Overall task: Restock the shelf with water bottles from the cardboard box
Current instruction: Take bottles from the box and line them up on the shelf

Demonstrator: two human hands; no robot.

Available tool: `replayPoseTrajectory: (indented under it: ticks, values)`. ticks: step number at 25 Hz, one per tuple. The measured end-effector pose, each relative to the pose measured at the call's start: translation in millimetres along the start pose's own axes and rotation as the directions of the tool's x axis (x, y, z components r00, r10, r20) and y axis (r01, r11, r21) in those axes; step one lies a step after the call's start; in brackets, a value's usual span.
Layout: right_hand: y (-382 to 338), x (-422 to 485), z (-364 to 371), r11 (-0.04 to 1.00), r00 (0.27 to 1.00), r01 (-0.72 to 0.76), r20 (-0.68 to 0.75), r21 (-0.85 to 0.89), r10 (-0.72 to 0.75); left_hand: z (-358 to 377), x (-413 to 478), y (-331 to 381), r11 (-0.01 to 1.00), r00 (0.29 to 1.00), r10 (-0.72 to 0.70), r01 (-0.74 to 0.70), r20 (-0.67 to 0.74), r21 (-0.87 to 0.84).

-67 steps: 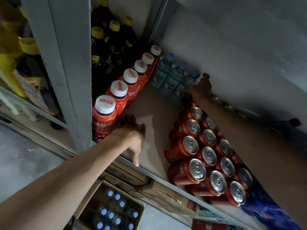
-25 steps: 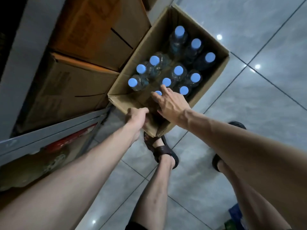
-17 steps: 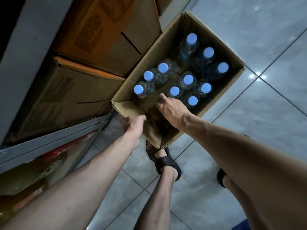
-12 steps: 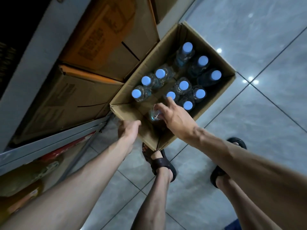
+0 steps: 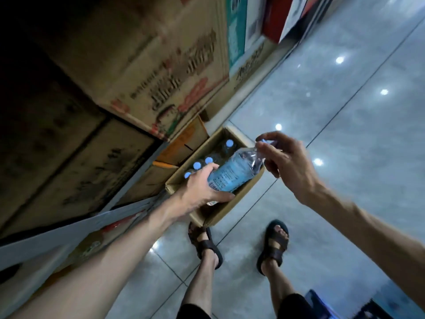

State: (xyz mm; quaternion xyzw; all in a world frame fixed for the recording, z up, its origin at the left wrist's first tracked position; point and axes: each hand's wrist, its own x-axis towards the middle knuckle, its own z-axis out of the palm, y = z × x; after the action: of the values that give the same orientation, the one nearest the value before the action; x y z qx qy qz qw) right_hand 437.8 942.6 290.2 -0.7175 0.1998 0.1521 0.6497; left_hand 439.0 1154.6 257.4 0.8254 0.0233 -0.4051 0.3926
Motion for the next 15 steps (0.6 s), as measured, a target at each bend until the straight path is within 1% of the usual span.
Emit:
replayPoseTrajectory:
  ticks: [2,3,4,5,6,9,10,12,13,15]
  values:
    - [-68.4,-28.0,-16.9,0.999,0.998,0.039,-0.049,0.021,-0.038,-28.1,-40.5,63.9,0.999,0.999,0.045,-0.045,0.029,-0.010]
    - [-103.0,-42.4,-23.6,0.999,0.998,0.051,-0.044,0.007,-0.051,-46.0,-65.4,95.8,0.998,0.996,0.066,-0.065,0.060,-0.023]
    - [-134.0,-56.1,-28.8,0.999,0.998,0.055,-0.010,-0.001,-0.055,-62.5,-88.6,122.7,0.994,0.990,0.083,-0.074,0.113,-0.080]
    - [-164.4,-69.3,-32.6,0.998,0.997,0.057,0.047,0.015,-0.058,-79.4,-114.1,149.1,0.984,0.979,0.103,-0.075,0.175,-0.159]
    - [-200.5,-84.6,-37.7,0.996,0.990,0.060,0.121,0.066,-0.067,-98.6,-144.8,177.3,0.972,0.970,0.123,-0.074,0.212,-0.223]
    - [-295.2,-131.6,-54.7,0.974,0.936,0.051,0.331,0.219,-0.123,-139.5,-235.6,244.1,0.923,0.949,0.182,-0.074,0.258,-0.377]
    - [-321.9,-148.3,-59.5,0.970,0.906,0.049,0.398,0.239,-0.144,-147.0,-262.3,260.5,0.907,0.947,0.197,-0.077,0.255,-0.415]
    - [-365.4,-176.2,-64.5,0.978,0.837,0.082,0.519,0.194,-0.173,-156.8,-304.4,283.9,0.870,0.950,0.226,-0.097,0.216,-0.484]
    - [-381.9,-185.8,-65.7,0.980,0.818,0.122,0.544,0.155,-0.188,-160.5,-317.3,291.1,0.852,0.952,0.235,-0.105,0.195,-0.513]
    - [-416.3,-204.1,-64.8,0.971,0.803,0.223,0.548,0.087,-0.233,-169.9,-344.0,307.7,0.835,0.971,0.223,-0.147,0.083,-0.530]
